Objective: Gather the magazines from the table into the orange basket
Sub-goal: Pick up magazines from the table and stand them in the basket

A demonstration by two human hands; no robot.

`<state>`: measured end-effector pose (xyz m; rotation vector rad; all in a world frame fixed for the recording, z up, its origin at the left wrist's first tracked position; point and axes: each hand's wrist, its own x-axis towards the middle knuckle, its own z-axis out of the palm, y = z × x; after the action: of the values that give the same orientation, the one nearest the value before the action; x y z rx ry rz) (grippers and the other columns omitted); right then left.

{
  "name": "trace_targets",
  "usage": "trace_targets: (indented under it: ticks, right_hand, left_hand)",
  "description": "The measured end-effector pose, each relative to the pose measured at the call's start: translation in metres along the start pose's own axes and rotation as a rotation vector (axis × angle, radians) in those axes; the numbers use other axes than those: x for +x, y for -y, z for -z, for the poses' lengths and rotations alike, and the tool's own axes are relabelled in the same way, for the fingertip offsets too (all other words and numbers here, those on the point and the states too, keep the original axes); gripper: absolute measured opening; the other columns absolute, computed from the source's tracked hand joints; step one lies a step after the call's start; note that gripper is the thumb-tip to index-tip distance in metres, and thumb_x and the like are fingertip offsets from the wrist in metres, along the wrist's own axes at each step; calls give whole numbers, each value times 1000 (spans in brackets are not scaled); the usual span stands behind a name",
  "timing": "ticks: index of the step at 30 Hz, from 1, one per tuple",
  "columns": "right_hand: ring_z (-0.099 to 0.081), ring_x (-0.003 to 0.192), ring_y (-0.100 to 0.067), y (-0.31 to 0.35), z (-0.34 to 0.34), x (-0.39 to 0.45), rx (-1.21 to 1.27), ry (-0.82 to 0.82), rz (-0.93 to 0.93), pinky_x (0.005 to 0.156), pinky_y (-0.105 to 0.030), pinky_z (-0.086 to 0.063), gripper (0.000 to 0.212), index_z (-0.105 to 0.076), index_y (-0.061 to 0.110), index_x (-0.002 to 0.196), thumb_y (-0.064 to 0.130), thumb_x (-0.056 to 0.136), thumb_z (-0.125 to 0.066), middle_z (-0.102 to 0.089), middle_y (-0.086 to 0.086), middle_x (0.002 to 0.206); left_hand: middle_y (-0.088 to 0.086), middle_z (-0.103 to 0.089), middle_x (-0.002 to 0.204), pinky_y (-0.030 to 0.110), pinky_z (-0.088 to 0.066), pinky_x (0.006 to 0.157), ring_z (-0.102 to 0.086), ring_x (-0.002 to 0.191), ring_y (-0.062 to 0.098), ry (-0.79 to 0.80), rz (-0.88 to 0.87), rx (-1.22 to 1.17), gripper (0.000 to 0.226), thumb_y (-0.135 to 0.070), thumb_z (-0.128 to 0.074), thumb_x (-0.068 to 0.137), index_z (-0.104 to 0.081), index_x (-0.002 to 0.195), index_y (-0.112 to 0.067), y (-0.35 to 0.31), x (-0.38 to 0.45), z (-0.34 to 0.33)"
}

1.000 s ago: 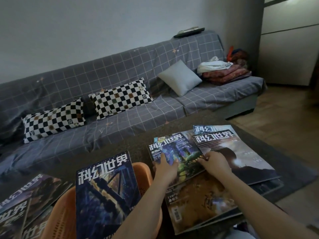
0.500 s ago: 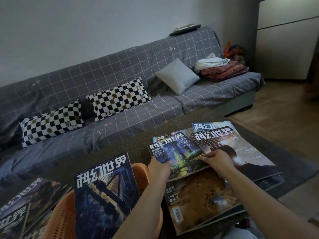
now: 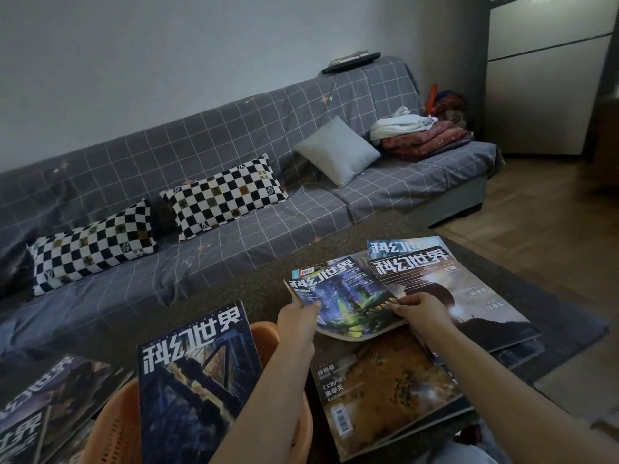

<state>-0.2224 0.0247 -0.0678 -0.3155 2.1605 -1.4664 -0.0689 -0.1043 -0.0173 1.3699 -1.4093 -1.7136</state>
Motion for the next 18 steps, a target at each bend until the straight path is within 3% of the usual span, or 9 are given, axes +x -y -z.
trace_targets:
  ticks: [2, 4, 8, 10, 13, 16, 18]
  right_hand:
    - [-59, 84, -16, -1, 0, 0, -9, -2, 1, 80, -38, -53, 25, -60, 15, 93, 27, 77, -74, -62, 0, 87]
    - [-59, 85, -17, -2, -2, 0, -33, 0, 5, 79, -37, -52, 26, -60, 14, 95, 27, 78, -74, -62, 0, 88]
    - [-59, 86, -18, -1, -1, -1, -34, 3, 13, 77, -36, -52, 29, -59, 13, 98, 27, 78, -74, -62, -1, 90]
    - [-59, 87, -18, 1, 2, -3, 9, 31, 4, 80, -37, -53, 31, -59, 14, 98, 30, 76, -75, -62, -1, 91]
    - [-60, 90, -19, 3, 5, -9, 86, 85, 5, 84, -40, -53, 33, -59, 16, 96, 34, 75, -76, -62, -3, 94]
    - [-63, 87, -20, 8, 7, -21, 208, 145, 2, 69, -33, -54, 34, -59, 12, 100, 30, 76, -75, -64, -7, 97]
    - [-67, 86, -27, 14, 7, -32, 361, 220, -27, 70, -38, -58, 33, -57, 10, 103, 23, 78, -74, -65, -13, 100]
  left_hand:
    - [22, -67, 105, 55, -51, 93, -65, 97, 38, 36, 69, -44, 27, -3, -60, 91, -58, 117, 3, 2, 0, 3]
    - [22, -64, 111, 56, -52, 89, -64, 98, 39, 106, 122, -92, 34, -2, -60, 91, -52, 124, 2, 2, -2, 3]
    - [22, -55, 128, 50, -57, 59, -63, 86, 36, 253, 157, -197, 51, 4, -49, 95, -37, 142, -12, 0, -7, 3]
    - [21, -55, 129, 42, -59, 51, -66, 82, 36, 298, 119, -239, 54, 5, -46, 96, -33, 145, -15, -1, -9, 6]
    - [15, -58, 125, 37, -60, 55, -70, 82, 31, 343, -6, -257, 56, 6, -46, 96, -34, 146, -17, -4, -16, 11]
    - [12, -59, 129, 35, -60, 59, -71, 85, 26, 381, -110, -269, 57, 4, -49, 95, -37, 145, -19, -6, -30, 21]
    - [8, -63, 124, 34, -59, 62, -72, 90, 24, 410, -154, -263, 54, 2, -51, 94, -41, 142, -20, -6, -39, 31]
